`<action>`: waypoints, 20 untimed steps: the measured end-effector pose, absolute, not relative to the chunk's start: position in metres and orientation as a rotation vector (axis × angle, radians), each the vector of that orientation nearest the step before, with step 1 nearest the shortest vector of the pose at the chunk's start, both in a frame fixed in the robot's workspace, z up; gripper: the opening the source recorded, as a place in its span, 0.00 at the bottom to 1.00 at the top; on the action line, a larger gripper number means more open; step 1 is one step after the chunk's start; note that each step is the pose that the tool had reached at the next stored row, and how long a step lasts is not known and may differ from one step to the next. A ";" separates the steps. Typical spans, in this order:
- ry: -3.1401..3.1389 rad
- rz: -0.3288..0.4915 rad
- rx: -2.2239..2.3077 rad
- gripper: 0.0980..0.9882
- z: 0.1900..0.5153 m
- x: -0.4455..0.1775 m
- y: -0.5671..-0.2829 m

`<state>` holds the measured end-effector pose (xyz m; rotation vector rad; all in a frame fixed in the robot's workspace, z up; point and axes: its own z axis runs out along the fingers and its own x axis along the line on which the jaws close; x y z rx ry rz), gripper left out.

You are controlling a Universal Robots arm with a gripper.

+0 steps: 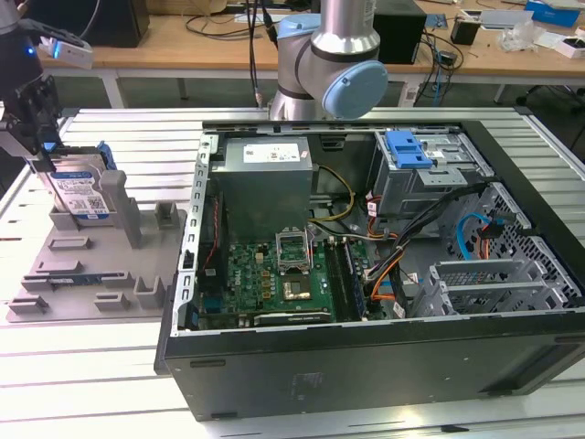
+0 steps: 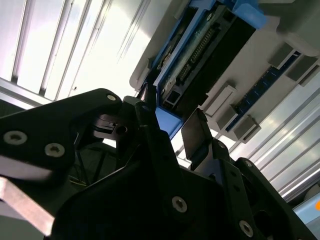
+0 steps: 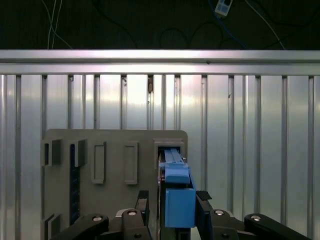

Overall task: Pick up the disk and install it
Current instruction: 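Pick up the disk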

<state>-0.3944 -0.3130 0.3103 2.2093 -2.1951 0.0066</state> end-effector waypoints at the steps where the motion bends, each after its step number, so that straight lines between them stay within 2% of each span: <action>1: -2.195 0.007 2.209 0.43 0.310 -0.394 -0.313; 20: -2.195 0.007 2.209 0.43 0.307 -0.396 -0.309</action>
